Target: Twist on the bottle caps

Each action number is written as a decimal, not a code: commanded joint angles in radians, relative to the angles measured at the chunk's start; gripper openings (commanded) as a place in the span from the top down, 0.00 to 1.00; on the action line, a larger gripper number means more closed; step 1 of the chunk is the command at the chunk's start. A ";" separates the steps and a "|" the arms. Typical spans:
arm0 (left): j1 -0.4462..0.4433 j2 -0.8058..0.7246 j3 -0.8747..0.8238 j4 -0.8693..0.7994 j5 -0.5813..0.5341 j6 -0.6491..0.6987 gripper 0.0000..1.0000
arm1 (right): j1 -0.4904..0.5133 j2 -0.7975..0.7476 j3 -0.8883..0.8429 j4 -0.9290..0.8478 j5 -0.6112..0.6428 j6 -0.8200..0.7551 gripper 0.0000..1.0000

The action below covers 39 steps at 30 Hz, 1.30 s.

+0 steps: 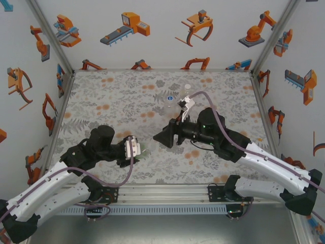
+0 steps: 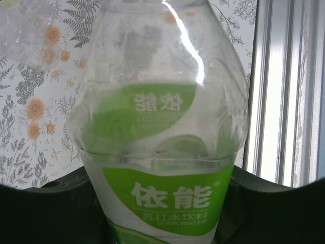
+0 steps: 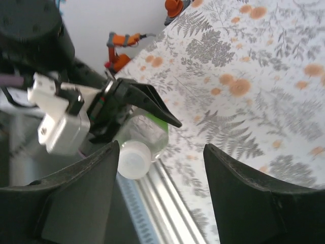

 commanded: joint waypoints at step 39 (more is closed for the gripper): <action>-0.003 0.011 0.022 0.012 0.053 0.012 1.00 | 0.013 0.194 0.142 -0.171 -0.508 -0.946 0.58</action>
